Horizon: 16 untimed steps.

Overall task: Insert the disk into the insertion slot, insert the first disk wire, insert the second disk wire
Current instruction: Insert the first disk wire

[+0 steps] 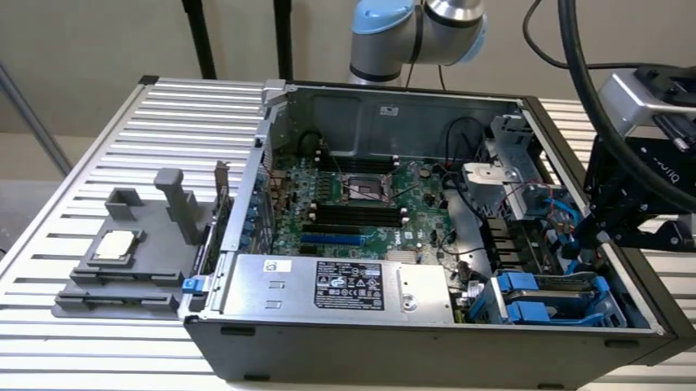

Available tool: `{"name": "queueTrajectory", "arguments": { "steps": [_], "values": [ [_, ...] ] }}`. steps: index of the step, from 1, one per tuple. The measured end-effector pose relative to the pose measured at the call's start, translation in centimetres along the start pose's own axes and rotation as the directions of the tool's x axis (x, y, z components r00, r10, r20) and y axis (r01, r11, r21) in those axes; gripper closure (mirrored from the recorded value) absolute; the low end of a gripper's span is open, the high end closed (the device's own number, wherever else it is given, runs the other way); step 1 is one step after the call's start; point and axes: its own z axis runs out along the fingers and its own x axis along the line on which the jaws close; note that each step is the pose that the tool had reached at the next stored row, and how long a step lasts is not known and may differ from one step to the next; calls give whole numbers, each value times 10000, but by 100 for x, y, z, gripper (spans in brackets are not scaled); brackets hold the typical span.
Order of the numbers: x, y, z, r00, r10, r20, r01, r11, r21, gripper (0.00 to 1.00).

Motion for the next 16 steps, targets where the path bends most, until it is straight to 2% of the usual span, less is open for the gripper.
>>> {"name": "queueTrajectory", "arguments": {
  "steps": [4,5,6,7,12,16],
  "values": [
    [-2,-1,71,10000,-9,-2,9,10000,0,79],
    [-5,3,89,10000,-10,-1,10,10000,-1,73],
    [-7,10,103,10000,-15,0,15,10000,-1,73],
    [-10,23,113,10000,-24,-1,24,10000,-1,67],
    [-13,82,124,10000,-67,-1,67,10000,-7,67],
    [32,88,111,10000,-68,16,68,10000,-17,67]
  ]
}}
